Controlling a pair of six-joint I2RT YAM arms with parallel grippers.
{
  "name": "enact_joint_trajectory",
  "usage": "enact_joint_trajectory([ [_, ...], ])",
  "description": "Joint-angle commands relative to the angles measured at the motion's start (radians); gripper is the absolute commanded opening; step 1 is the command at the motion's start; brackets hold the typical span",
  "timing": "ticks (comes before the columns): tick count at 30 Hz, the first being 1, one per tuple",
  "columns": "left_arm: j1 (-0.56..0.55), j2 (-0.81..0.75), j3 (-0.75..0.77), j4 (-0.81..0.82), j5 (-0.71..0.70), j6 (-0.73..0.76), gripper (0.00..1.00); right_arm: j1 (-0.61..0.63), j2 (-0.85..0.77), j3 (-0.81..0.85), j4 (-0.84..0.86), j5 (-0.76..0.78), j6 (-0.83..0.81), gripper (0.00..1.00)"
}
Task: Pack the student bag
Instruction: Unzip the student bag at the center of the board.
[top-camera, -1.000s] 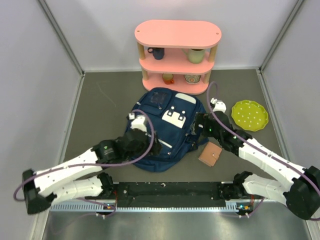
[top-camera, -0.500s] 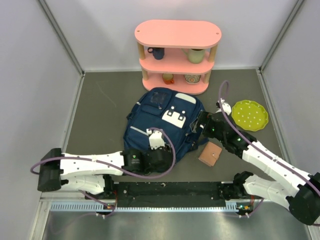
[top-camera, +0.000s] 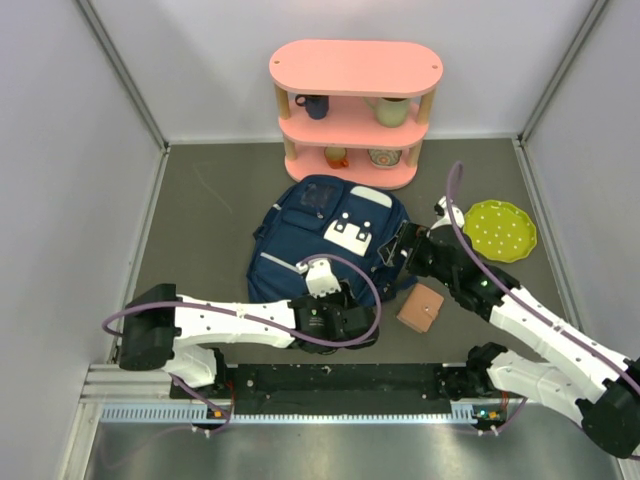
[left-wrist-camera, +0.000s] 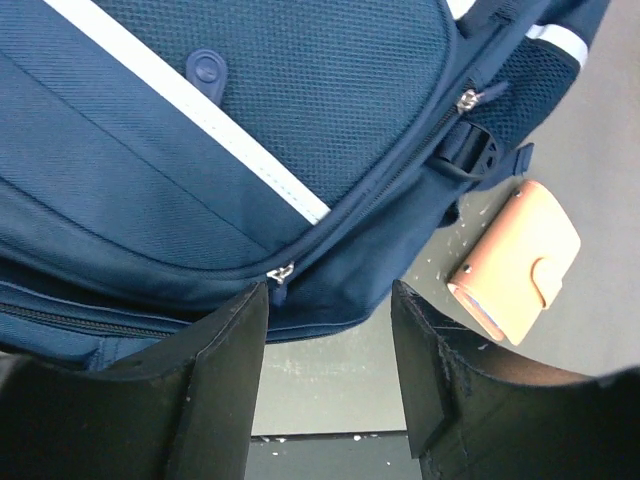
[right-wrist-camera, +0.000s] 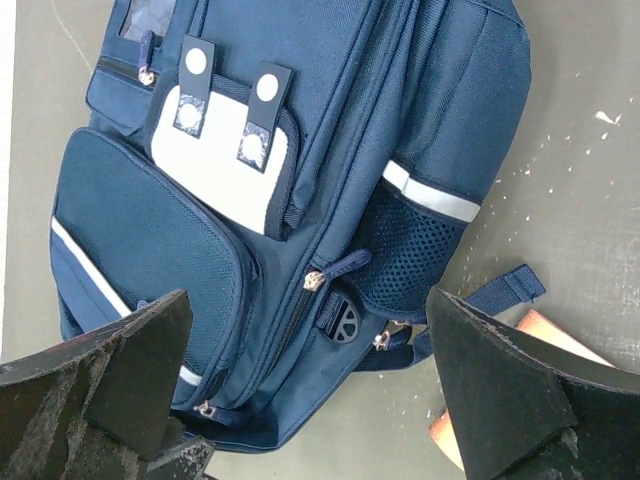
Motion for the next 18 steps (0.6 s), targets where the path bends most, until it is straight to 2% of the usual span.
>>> enact_joint_trajectory([
  [1, -0.002, 0.017, 0.012, -0.068, -0.072, -0.080, 0.57, -0.006, -0.020, -0.017, 0.033, -0.017, 0.001, 0.99],
  [11, -0.002, 0.054, -0.009, 0.029, -0.062, 0.011, 0.58, -0.005, 0.002, -0.033, 0.047, -0.020, -0.005, 0.99],
  [18, -0.002, 0.058, -0.025, 0.031, -0.048, -0.003, 0.56, -0.005, 0.028, -0.020, 0.056, -0.028, -0.007, 0.99],
])
